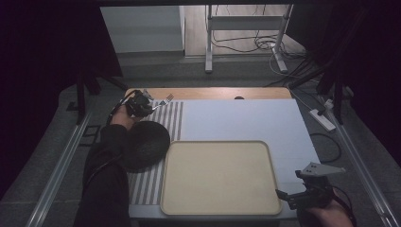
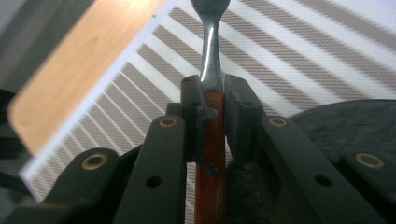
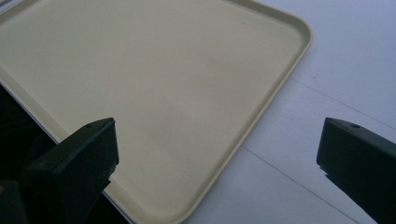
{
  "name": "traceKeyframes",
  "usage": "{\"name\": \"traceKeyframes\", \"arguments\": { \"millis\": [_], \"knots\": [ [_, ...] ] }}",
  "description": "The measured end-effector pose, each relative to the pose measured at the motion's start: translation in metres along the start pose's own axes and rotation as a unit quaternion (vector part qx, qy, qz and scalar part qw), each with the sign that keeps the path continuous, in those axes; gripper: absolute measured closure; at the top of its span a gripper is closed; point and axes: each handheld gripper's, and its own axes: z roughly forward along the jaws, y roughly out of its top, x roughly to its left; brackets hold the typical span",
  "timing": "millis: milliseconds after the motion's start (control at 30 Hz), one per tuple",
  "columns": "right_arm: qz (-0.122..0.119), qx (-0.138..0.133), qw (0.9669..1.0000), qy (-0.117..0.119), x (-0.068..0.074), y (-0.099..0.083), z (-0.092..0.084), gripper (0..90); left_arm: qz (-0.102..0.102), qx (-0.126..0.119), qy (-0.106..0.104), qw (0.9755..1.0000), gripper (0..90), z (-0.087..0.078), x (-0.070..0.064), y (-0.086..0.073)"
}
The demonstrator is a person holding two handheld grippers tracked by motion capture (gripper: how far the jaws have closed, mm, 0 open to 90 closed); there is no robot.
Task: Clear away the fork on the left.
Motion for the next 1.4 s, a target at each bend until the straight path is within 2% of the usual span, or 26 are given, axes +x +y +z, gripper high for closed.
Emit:
{"name": "traceKeyframes", "arguments": {
  "millis": [133, 233, 333, 400, 500, 633, 733, 1067, 1133, 1267, 1333, 1400],
  "knots": [
    [-0.001, 0.000, 1.0000, 0.000, 0.000, 0.000, 0.000, 0.0, -0.027, -0.002, -0.017, 0.9995, 78.4, -0.002, -0.006, -0.009],
    [-0.001, 0.000, 1.0000, 0.000, 0.000, 0.000, 0.000, 0.0, -0.053, -0.009, -0.028, 0.9982, 78.4, -0.005, -0.009, -0.015],
    [-0.001, 0.001, 1.0000, -0.001, 0.000, 0.000, 0.000, 0.0, -0.080, -0.016, -0.041, 0.9958, 78.4, -0.010, -0.012, -0.021],
    [-0.001, 0.001, 1.0000, -0.001, 0.000, 0.000, 0.000, 0.0, -0.103, -0.021, -0.058, 0.9928, 78.4, -0.014, -0.015, -0.026],
    [-0.002, 0.002, 1.0000, -0.001, 0.001, 0.000, 0.000, 0.0, -0.106, -0.018, -0.062, 0.9923, 78.4, -0.016, -0.019, -0.029],
    [-0.001, 0.001, 1.0000, -0.001, 0.001, 0.000, 0.000, 0.0, -0.115, -0.020, -0.076, 0.9903, 78.4, -0.022, -0.027, -0.035],
    [-0.002, 0.002, 1.0000, -0.001, 0.001, 0.000, 0.000, 0.0, -0.116, -0.016, -0.077, 0.9900, 78.3, -0.026, -0.034, -0.040],
    [0.000, -0.001, 1.0000, -0.002, 0.001, 0.000, 0.000, 0.0, -0.146, -0.029, -0.092, 0.9846, 78.3, -0.047, -0.056, -0.058],
    [-0.001, -0.001, 1.0000, -0.002, 0.001, 0.000, 0.000, 0.0, -0.146, -0.031, -0.093, 0.9844, 78.3, -0.050, -0.061, -0.061],
    [-0.002, 0.000, 1.0000, -0.002, 0.001, 0.000, -0.001, 0.0, -0.159, -0.036, -0.095, 0.9821, 78.3, -0.057, -0.068, -0.068],
    [-0.002, 0.000, 1.0000, -0.002, 0.001, 0.000, -0.001, 0.0, -0.157, -0.035, -0.093, 0.9827, 78.3, -0.060, -0.072, -0.071],
    [-0.002, 0.000, 1.0000, -0.001, 0.001, 0.000, -0.001, 0.0, -0.163, -0.034, -0.094, 0.9816, 78.3, -0.062, -0.077, -0.074]
  ]
}}
